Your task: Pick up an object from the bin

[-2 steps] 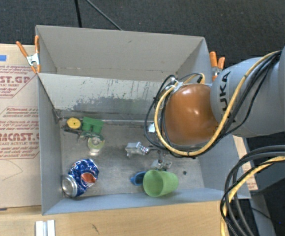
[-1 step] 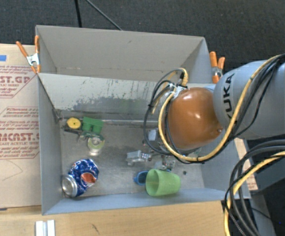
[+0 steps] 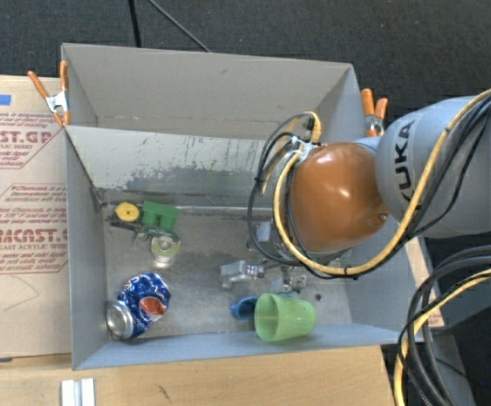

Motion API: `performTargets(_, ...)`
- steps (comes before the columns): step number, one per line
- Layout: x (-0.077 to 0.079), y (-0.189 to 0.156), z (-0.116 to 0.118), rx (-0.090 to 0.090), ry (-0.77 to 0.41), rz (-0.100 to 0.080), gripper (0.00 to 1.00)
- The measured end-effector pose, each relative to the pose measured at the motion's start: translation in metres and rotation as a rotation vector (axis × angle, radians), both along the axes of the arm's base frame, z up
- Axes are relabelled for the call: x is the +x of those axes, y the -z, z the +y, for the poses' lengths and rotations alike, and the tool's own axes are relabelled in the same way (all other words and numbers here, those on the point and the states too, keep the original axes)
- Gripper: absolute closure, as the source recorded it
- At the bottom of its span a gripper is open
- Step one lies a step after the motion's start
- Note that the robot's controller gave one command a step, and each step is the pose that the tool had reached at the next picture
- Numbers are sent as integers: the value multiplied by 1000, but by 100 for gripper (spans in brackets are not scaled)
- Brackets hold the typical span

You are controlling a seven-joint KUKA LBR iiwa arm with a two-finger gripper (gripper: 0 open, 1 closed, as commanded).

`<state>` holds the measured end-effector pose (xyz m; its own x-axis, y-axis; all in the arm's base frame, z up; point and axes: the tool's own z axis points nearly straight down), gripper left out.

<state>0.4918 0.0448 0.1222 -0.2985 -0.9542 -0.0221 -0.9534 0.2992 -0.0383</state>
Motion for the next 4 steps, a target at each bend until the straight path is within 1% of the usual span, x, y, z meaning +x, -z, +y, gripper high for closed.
performTargets(1, -2, 27, 3, -14, -504, 9, 0)
performTargets(2, -4, 53, -30, -30, -1176, 35, 0)
performTargets(3, -1, 51, -29, -33, -1176, 23, 100)
performTargets(4, 54, -96, -31, -35, -1180, 24, 100)
